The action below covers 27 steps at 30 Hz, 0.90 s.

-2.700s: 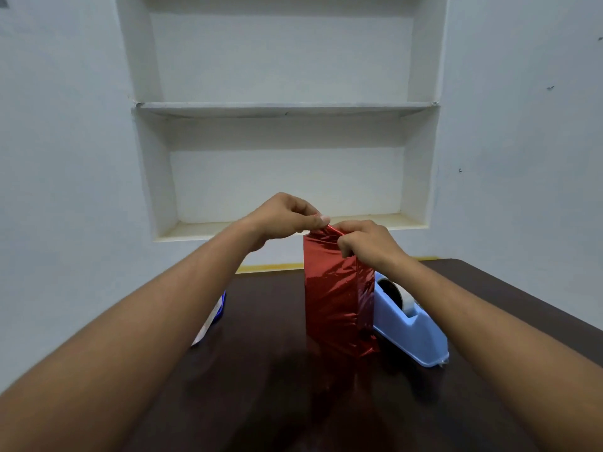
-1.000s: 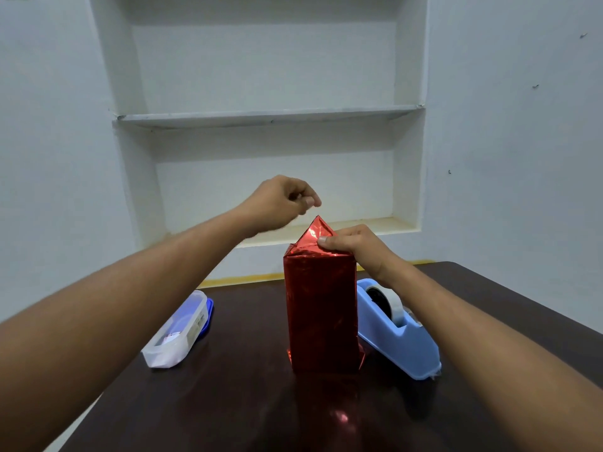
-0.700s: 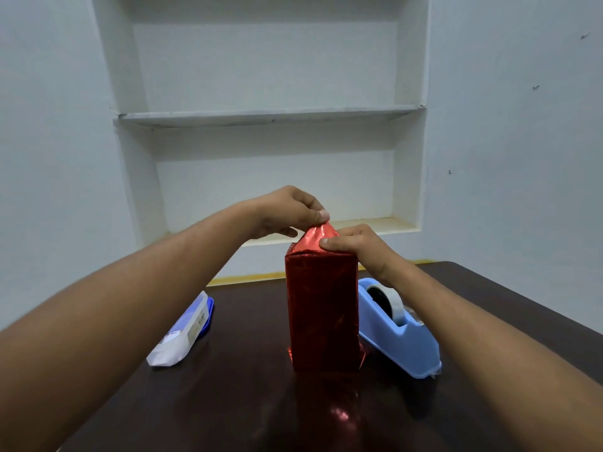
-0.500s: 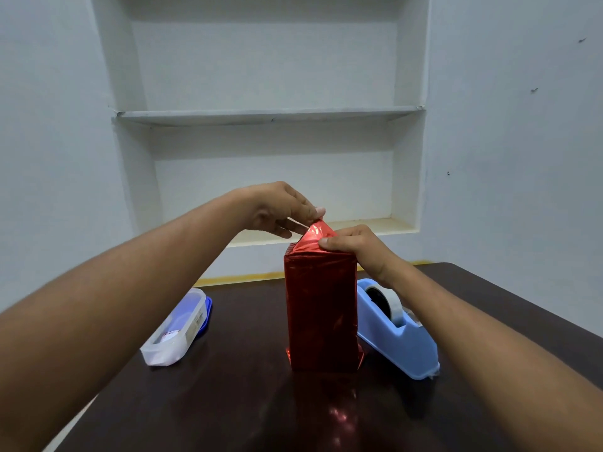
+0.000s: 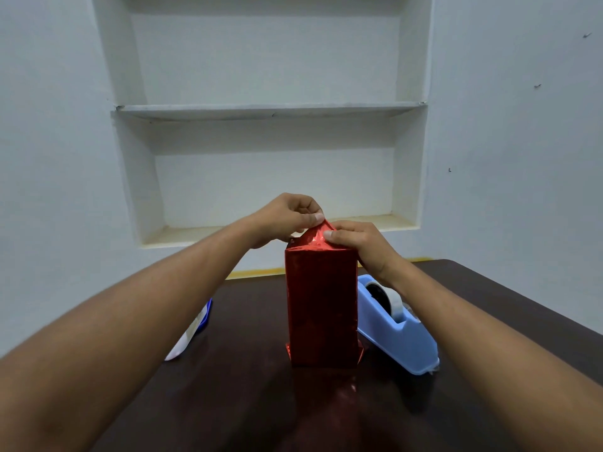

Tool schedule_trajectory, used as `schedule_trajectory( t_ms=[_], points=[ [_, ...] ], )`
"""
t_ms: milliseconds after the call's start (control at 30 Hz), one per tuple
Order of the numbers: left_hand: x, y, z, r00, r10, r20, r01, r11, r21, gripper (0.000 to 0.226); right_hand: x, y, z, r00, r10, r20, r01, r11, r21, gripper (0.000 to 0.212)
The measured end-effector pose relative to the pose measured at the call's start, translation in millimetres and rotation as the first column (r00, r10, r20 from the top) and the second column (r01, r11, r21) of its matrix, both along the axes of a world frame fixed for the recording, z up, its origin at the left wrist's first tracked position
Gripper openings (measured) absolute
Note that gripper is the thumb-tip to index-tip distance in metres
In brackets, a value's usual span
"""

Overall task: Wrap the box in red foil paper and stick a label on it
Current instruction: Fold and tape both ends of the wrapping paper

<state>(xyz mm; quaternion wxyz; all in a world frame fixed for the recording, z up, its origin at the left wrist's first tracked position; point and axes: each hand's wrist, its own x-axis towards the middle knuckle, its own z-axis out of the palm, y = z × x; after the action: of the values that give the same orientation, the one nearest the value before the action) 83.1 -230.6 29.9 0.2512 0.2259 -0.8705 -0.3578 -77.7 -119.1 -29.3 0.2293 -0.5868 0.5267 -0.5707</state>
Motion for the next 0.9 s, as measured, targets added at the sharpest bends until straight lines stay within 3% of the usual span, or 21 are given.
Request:
schedule_trajectory(
  t_ms=[133, 267, 567, 733, 900],
  points=[
    [-3.1, -3.0, -8.1, 0.993, 0.103, -0.061, -0.106, 0.993, -0.049, 0.011, 4.7, -8.7, -7.2, 0.986, -0.122, 0.110, 0.124, 0.992, -0.016, 0.022],
    [-9.2, -4.8, -15.8, 0.968, 0.207, -0.141, -0.222, 0.971, -0.094, 0.012, 7.1, -11.8, -11.4, 0.968, -0.242, 0.069, 0.242, 0.970, 0.003, 0.023],
    [-11.8, -1.9, -22.6, 0.948, 0.260, -0.182, -0.278, 0.957, -0.084, 0.017, 11.5, -6.2, -9.8, 0.979, -0.177, 0.105, 0.178, 0.984, -0.005, 0.046],
    [-13.6, 1.8, -25.8, 0.941, 0.305, -0.148, -0.316, 0.947, -0.060, 0.010, 12.7, -13.4, -0.6, 0.906, -0.126, 0.405, 0.107, 0.992, 0.069, 0.060],
    [-15.3, 8.2, -28.8, 0.902, 0.401, -0.158, -0.397, 0.916, 0.061, 0.013, 17.8, -7.0, 13.5, 0.849, -0.207, 0.486, 0.117, 0.971, 0.210, 0.054]
  ],
)
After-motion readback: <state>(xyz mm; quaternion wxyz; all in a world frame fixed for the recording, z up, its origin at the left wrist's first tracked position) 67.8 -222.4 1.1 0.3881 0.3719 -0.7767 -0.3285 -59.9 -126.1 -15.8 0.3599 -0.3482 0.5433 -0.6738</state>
